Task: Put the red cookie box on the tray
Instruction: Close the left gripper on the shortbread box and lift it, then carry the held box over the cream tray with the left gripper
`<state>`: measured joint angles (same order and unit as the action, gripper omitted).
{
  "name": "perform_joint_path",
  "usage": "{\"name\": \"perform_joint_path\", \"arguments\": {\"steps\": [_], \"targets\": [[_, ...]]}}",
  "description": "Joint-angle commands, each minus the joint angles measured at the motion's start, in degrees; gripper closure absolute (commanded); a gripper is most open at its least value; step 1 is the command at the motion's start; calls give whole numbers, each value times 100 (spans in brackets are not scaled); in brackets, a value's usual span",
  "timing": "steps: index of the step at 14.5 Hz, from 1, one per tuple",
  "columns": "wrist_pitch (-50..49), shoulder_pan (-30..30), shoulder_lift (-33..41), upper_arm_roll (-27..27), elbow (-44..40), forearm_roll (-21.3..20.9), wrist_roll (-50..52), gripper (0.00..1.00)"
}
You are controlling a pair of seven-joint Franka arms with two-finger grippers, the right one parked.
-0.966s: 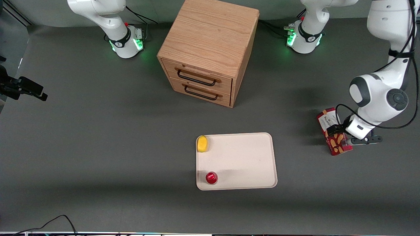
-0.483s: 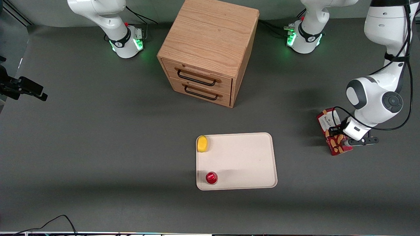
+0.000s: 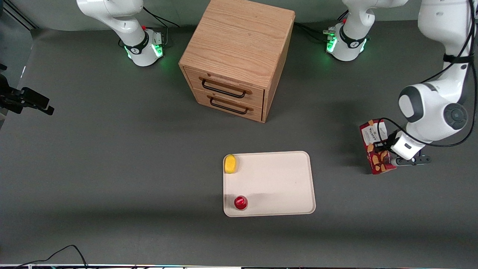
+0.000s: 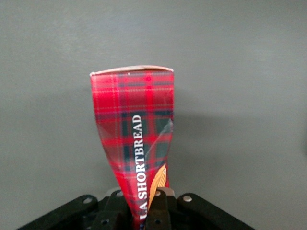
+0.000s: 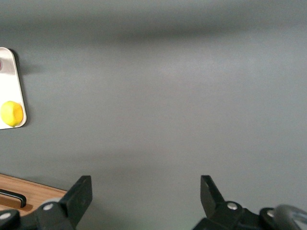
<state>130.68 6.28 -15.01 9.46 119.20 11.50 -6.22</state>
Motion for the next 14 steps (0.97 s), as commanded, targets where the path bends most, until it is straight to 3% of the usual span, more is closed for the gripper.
{"name": "perform_joint_path", "arguments": {"steps": [1, 4, 6, 10, 14], "targets": [[-1994, 146, 665, 47, -1042, -461, 489, 100], [-4203, 268, 500, -49, -3108, -964, 674, 100], [-4656, 409, 350, -67, -3700, -974, 919, 100], [-4378, 506, -1, -1048, -3764, -904, 2848, 100], [-2456, 541, -993, -2174, -3764, -1052, 5293, 100]]}}
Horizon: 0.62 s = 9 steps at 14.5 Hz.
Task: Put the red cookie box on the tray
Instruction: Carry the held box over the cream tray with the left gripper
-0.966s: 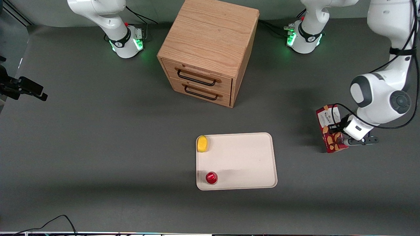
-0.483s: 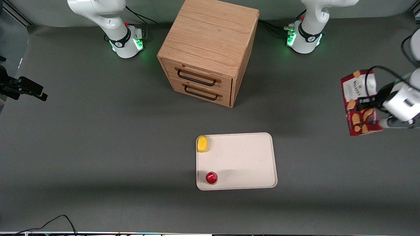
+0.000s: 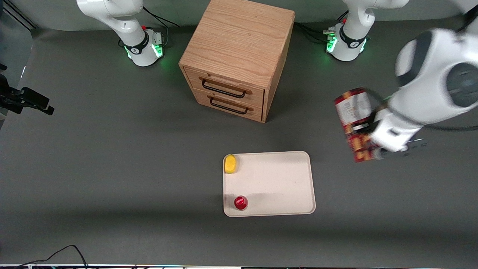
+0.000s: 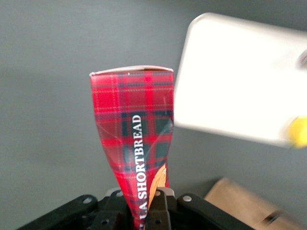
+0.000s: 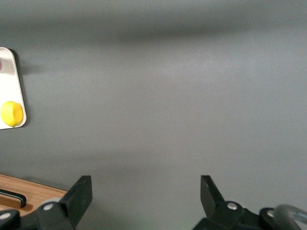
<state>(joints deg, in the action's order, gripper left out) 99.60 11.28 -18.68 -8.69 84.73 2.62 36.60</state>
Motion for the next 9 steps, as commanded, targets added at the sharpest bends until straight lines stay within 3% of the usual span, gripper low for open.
{"name": "perform_joint_path", "arguments": {"steps": [1, 5, 7, 9], "targets": [[1179, 119, -889, -449, -317, -374, 1372, 100], [2325, 252, -1769, -458, -273, -1007, 1631, 100], [2563, 252, -2121, -458, -264, -1718, 1604, 100], [2905, 252, -2393, -458, -212, -1870, 1630, 100]]}}
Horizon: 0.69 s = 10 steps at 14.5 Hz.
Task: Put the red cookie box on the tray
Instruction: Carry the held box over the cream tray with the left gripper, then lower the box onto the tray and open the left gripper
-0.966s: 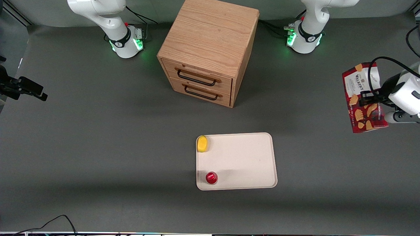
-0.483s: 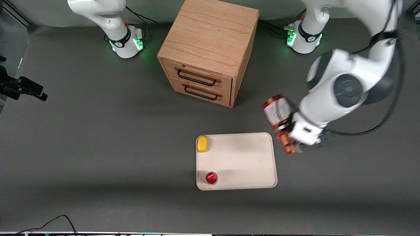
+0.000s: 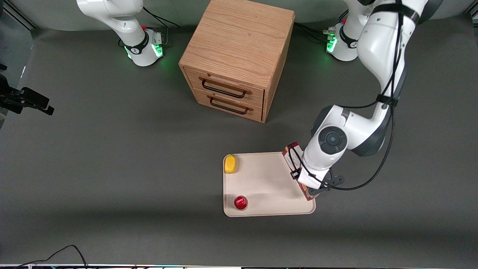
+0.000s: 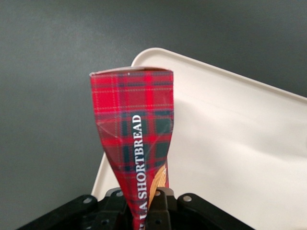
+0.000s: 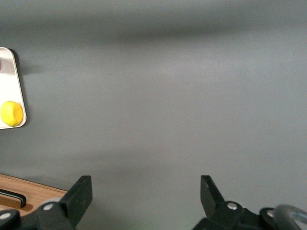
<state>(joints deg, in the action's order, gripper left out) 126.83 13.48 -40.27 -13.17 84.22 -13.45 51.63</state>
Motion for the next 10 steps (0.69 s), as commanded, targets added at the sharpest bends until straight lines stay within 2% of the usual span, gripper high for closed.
{"name": "perform_joint_path", "arguments": {"steps": [1, 6, 7, 8, 9, 10], "targets": [[385, 31, -314, -10, -108, -264, 154, 100], [975, 31, -622, -10, -37, -281, 207, 100], [976, 23, -631, -10, -54, -273, 172, 86], [976, 14, -623, -10, -54, -272, 181, 32], [871, 5, -596, -10, -98, -272, 181, 0], [696, -4, -509, -10, -116, -229, 181, 0]]}}
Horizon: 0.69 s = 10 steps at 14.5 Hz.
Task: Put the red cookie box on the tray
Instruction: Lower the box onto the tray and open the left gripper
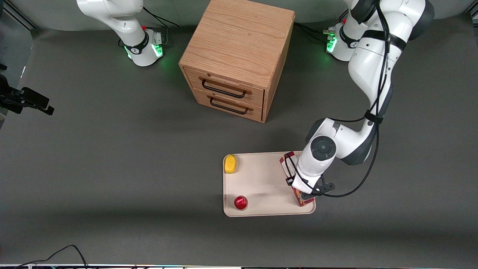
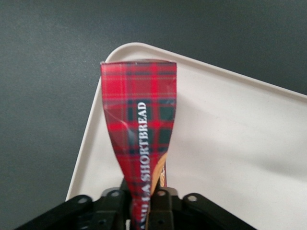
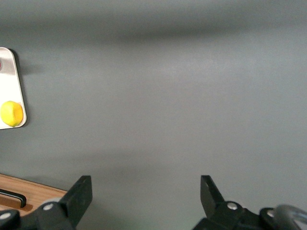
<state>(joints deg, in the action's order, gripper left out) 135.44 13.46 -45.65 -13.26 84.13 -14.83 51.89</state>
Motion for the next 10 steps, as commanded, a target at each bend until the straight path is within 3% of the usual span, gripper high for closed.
{"name": "perform_joint_path", "arguments": {"steps": [1, 4, 6, 8, 10], "targets": [[-611, -10, 100, -28, -211, -64, 147, 0], [-2761, -71, 206, -492, -1219, -11, 120, 0], [-4046, -116, 310, -599, -1923, 409, -307, 0], [-4700, -395, 896, -503, -1918, 805, -1360, 0], [-4746, -616, 1801, -162, -1096, 999, -2345, 0]]}}
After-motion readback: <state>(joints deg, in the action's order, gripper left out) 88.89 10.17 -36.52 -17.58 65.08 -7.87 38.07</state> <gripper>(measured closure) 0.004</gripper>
